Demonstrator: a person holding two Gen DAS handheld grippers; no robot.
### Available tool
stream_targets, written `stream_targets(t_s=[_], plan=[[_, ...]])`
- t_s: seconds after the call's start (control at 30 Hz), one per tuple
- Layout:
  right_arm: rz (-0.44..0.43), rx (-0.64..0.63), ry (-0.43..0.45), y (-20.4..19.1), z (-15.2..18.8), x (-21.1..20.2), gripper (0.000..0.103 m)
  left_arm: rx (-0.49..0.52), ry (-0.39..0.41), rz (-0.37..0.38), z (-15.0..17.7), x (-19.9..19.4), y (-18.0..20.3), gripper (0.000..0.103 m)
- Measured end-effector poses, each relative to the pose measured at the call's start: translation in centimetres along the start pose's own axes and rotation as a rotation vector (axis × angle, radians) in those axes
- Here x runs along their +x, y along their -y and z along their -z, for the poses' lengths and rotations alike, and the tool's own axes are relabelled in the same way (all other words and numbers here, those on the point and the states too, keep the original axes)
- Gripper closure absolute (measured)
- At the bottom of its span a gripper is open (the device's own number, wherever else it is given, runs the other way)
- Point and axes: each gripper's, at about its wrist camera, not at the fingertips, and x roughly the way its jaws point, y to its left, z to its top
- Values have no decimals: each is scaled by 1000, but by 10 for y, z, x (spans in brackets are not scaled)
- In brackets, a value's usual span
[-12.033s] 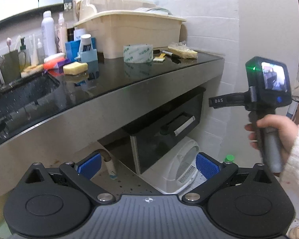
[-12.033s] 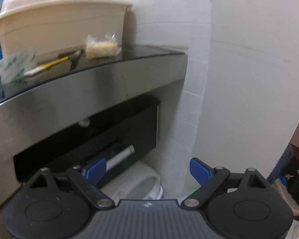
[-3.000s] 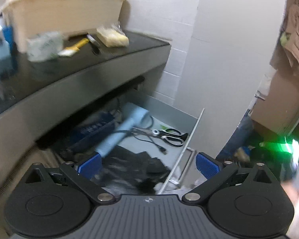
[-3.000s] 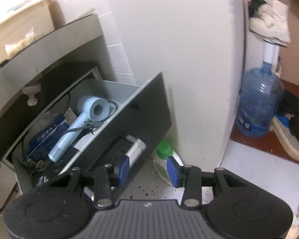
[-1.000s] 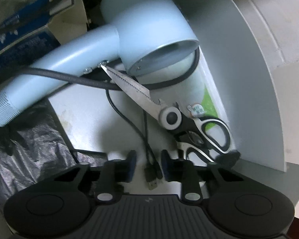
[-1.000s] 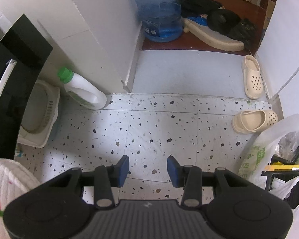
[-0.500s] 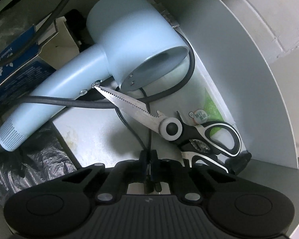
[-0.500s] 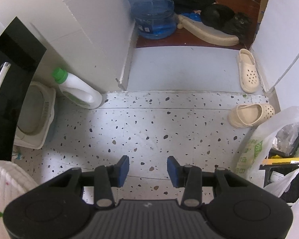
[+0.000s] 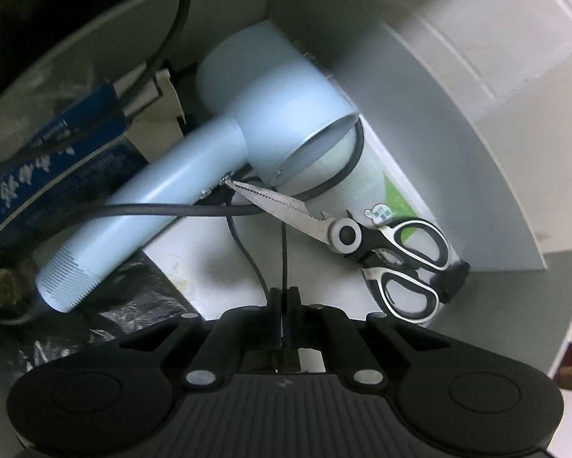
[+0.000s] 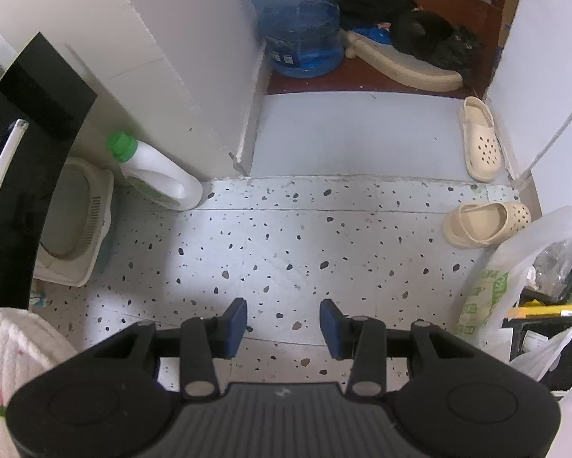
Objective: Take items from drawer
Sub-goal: 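Close the left gripper on the black cable and lift it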
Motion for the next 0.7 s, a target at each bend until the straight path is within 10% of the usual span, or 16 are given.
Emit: stream_targets(t_s=[0.7], plan=[[-112, -129, 184, -61, -36, -47, 62, 207, 163, 57, 41, -93, 16, 100]])
